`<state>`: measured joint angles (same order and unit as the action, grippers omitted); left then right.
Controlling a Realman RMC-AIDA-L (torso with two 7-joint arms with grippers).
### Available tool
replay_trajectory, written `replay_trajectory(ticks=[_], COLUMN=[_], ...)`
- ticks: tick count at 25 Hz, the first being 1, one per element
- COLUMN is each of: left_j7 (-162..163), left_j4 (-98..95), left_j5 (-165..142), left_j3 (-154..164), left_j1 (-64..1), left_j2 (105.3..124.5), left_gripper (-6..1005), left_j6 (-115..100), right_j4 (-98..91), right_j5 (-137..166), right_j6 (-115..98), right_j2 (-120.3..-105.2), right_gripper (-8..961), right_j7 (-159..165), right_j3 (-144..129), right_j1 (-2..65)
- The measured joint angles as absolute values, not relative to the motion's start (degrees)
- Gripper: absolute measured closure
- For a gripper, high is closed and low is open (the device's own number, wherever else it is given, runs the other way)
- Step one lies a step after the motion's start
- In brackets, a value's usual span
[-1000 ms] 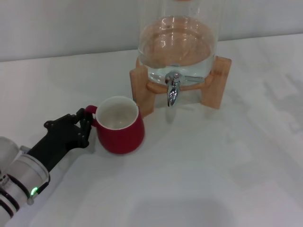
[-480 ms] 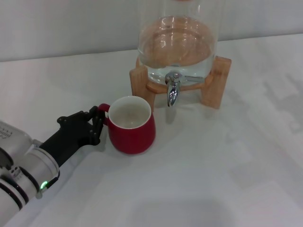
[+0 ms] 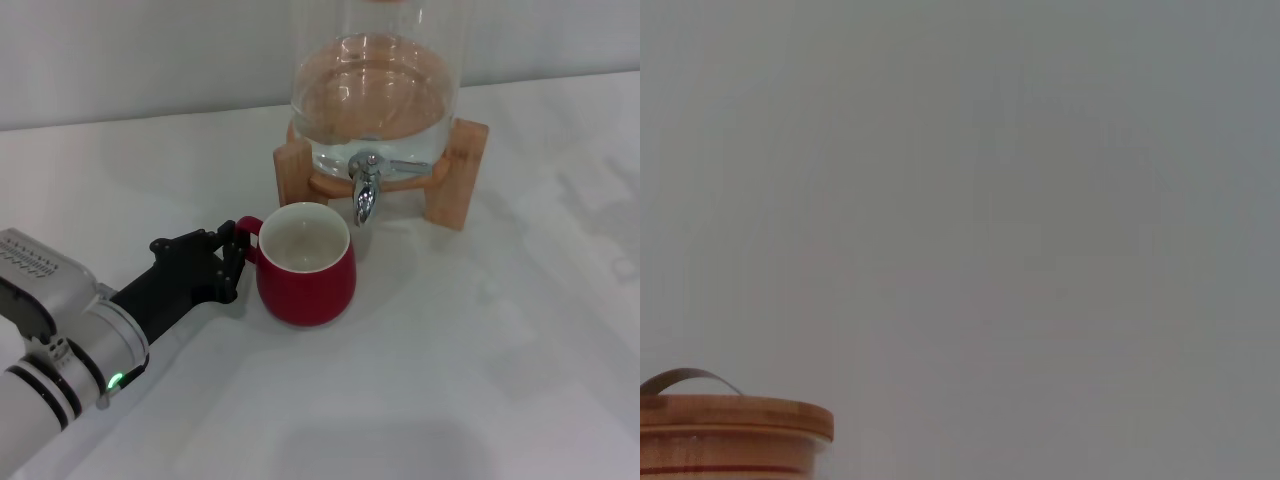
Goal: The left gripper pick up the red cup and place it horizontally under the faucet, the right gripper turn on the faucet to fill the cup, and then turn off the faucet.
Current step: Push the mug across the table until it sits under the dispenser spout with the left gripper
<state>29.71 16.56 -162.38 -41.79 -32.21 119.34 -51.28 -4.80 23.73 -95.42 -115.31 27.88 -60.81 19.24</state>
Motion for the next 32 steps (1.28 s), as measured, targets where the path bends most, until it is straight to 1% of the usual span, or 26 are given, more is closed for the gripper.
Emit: replay_trajectory(ticks=[32], left_j7=[30.04], left_j4=[18.45], left_j5=[-162.33], left_j3=[-39.60], left_j1=[-33.22], left_j2=[119.36], left_gripper=[857], left_j6=[-48.83], right_j4=[-4.74], right_j5=[23.82], right_j6=[-96.42], right_j2=[-115.31], right_gripper=[185], right_j7=[28.13], right_j3=[-60.90], right_j1=[18.99])
